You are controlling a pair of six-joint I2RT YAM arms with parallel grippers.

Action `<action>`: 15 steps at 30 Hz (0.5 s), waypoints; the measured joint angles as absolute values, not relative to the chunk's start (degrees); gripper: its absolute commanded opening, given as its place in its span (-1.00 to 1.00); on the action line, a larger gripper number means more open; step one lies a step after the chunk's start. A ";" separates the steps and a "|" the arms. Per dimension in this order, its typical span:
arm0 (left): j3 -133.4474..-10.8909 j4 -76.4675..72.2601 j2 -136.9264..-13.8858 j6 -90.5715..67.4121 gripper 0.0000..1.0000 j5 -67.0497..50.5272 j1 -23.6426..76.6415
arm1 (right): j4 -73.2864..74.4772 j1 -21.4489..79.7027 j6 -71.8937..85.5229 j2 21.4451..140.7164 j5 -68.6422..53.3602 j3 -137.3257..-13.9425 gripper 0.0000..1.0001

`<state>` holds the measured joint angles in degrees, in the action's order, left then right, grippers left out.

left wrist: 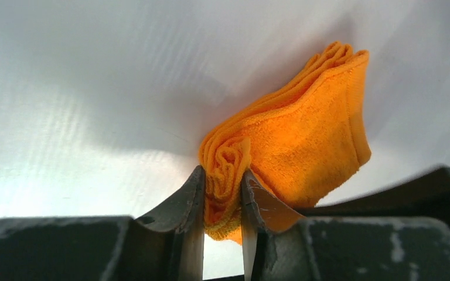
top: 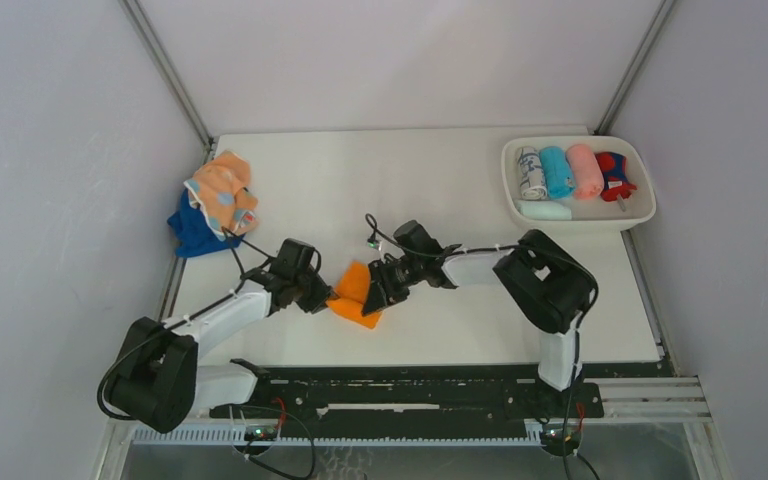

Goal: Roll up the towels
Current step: Roll the towel at the center of the board.

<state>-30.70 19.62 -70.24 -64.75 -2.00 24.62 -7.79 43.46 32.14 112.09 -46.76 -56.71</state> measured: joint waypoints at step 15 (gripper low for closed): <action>-36.73 28.93 -74.46 -58.22 -0.58 1.30 24.47 | 5.63 67.90 2.52 94.41 -0.27 -57.87 0.24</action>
<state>-36.73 28.93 -74.46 -58.22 1.30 24.47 5.63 67.90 2.52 94.41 -0.27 -57.87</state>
